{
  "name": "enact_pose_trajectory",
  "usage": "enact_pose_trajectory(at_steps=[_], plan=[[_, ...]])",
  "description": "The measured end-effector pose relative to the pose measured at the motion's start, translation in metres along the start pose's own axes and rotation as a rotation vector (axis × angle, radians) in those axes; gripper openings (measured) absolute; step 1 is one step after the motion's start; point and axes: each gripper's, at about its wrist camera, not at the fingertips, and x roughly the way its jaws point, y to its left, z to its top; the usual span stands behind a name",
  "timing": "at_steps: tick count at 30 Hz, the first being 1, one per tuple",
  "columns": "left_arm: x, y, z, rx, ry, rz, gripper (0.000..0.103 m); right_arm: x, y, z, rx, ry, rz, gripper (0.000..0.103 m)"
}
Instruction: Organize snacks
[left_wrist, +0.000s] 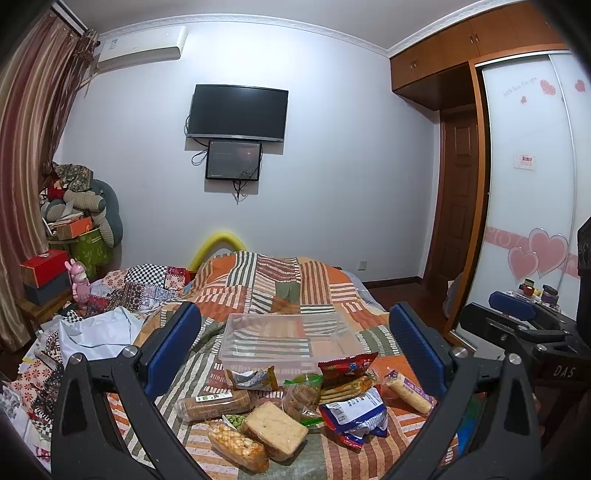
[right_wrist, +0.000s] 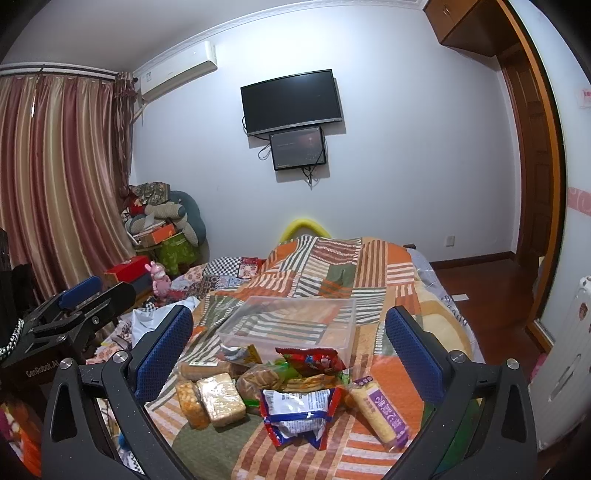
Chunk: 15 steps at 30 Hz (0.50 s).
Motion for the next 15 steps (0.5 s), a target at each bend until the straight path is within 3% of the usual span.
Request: enact_pose_trajectory(at_steps=[15], plan=[[0.0016, -0.0011, -0.0015, -0.001, 0.004, 0.003, 0.103, -0.0031, 0.0013, 0.0014, 0.013, -0.002, 0.007, 0.103]])
